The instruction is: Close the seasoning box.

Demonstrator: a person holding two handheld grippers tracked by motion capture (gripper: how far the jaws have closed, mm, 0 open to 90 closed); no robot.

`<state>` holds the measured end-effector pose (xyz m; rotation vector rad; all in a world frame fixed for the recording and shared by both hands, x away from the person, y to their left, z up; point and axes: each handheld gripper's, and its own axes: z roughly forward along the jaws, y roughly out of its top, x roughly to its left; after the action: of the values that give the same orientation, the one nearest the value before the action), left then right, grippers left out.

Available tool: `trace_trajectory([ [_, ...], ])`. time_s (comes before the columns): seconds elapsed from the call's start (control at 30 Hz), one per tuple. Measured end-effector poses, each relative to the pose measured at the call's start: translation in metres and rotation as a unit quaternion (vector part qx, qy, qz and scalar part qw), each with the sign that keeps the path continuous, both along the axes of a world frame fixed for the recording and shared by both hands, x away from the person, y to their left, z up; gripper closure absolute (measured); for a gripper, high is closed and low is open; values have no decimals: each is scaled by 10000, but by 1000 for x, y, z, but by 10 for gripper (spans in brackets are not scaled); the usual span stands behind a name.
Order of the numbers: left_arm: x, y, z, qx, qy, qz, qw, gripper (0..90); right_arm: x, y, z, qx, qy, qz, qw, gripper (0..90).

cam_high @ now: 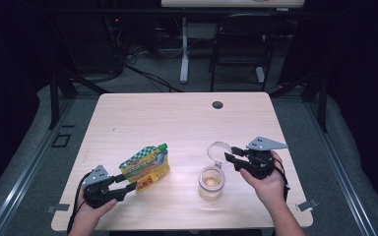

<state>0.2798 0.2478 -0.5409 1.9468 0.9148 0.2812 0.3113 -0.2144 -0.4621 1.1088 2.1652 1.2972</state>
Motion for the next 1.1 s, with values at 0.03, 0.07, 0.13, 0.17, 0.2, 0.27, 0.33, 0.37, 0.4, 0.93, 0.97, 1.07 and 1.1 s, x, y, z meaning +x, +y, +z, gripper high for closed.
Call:
trace_trajectory([
  [0.03, 0, 0, 0, 18, 0, -10, 10000, 470, 0, 0, 1, -3, -12, 4, 10000, 662],
  [0.07, 0, 0, 0, 20, -9, -7, 10000, 470, -1, 0, 2, 5, -33, 17, 10000, 670],
  [0.13, 0, 0, 0, 5, 2, 8, 10000, 470, -1, 0, 4, -30, -62, 38, 10000, 685],
  [0.17, 0, 0, 0, 3, 1, 17, 10000, 470, -1, 0, 5, -18, -64, 50, 10000, 692],
  [0.2, 0, 0, 0, 10, -5, 11, 10000, 470, -2, 0, 5, -11, -75, 44, 10000, 696],
  [0.27, 0, 0, 0, 37, -4, 5, 10000, 470, -2, 0, 7, -63, -75, 66, 9999, 699],
  [0.33, 1, 0, 0, 29, -12, 11, 10000, 470, -3, 1, 7, -84, -92, 77, 9999, 702],
  [0.37, 1, 1, 0, 28, -16, 9, 10000, 470, -4, 1, 7, -92, -98, 81, 9999, 702],
  [0.4, 1, 1, 0, 26, -18, 13, 10000, 470, -4, 2, 7, -107, -109, 87, 9998, 701],
  [0.93, 0, -2, 1, 109, -22, -63, 9999, 470, -12, 5, 9, -195, -204, 221, 9994, 672],
  [0.97, 0, -2, 0, 102, -28, -59, 9999, 470, -12, 5, 9, -184, -212, 224, 9994, 670],
  [1.07, 0, -2, 0, 114, -16, -65, 9999, 470, -13, 5, 8, -139, -212, 227, 9994, 667],
  [1.1, 0, -2, 0, 120, -17, -64, 9999, 471, -14, 5, 8, -144, -214, 230, 9994, 665],
])
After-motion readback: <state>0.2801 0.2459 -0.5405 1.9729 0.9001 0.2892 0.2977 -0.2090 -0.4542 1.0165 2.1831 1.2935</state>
